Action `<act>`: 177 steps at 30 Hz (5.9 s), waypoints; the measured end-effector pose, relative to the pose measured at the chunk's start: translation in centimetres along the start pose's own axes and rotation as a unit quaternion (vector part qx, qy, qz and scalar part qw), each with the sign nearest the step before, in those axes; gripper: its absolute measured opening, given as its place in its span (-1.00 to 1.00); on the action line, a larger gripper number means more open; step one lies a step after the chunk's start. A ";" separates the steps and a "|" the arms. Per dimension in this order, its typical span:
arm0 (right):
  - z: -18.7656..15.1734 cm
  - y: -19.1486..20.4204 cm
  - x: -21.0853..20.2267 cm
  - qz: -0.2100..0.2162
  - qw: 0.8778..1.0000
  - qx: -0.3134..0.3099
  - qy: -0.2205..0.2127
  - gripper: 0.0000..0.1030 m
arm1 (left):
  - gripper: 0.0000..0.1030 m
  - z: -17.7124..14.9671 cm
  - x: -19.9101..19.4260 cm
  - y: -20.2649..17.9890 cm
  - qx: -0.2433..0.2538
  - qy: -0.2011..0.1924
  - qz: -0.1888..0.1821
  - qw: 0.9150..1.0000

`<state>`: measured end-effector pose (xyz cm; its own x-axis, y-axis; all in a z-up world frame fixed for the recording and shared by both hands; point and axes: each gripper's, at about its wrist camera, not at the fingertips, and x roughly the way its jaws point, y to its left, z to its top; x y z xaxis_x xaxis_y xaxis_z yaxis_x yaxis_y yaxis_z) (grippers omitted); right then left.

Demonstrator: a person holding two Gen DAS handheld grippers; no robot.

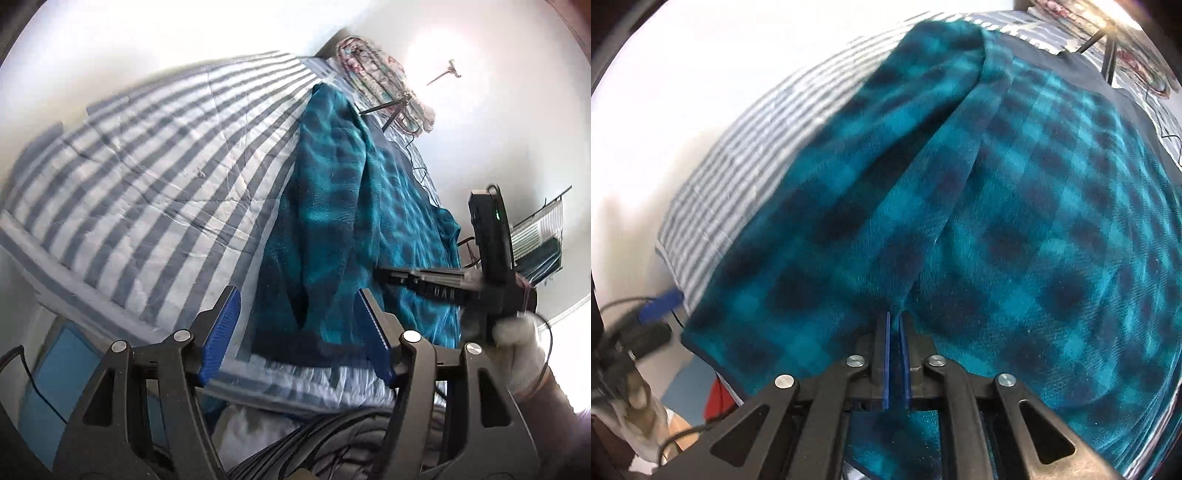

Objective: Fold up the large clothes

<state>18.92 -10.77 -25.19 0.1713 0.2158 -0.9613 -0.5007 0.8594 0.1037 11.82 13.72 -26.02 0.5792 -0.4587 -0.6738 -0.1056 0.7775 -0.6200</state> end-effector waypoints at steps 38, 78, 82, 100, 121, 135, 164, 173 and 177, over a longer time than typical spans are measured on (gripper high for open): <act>13.2 -4.3 -1.6 0.076 0.986 0.083 -0.123 -0.02 | -0.90 1.1 1.7 -6.8 0.112 -0.007 -0.040 0.993; -3.6 -19.2 -0.1 0.287 0.862 0.351 -0.225 -0.88 | -0.90 -4.7 6.4 -19.7 0.367 0.031 0.003 0.930; -3.7 -19.6 0.5 0.281 0.863 0.359 -0.217 -0.88 | -0.90 -5.2 7.3 -20.0 0.365 0.041 0.005 0.930; -2.3 -13.1 -10.5 0.096 0.946 0.211 -0.227 -0.26 | -0.36 -4.9 -1.2 -17.3 0.325 0.051 -0.074 0.941; -7.9 -14.4 -21.8 0.075 0.933 0.153 -0.316 -0.24 | -0.62 -1.9 5.4 -13.6 0.278 0.061 -0.053 0.957; -1.2 -15.0 -9.1 0.046 0.961 0.148 -0.230 -0.39 | -0.62 -5.8 12.6 -14.7 0.339 0.170 -0.021 0.925; 18.1 -18.3 1.7 -0.059 0.972 0.143 -0.177 -0.61 | -0.12 6.4 3.0 -9.4 0.212 -0.031 0.058 0.975; 16.4 -17.8 -2.4 -0.070 0.966 0.153 -0.197 -0.47 | -0.12 5.6 1.2 -11.3 0.233 -0.052 0.058 0.969; 11.9 -17.2 -7.6 -0.048 0.955 0.172 -0.236 -0.39 | -0.12 5.8 -1.3 -12.8 0.243 -0.081 0.057 0.965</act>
<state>36.29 -21.69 -16.65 0.6062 0.2428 -0.7573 -0.1686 0.9699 0.1759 17.10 6.86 -14.94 0.7097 -0.3157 -0.6297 0.1935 0.9469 -0.2567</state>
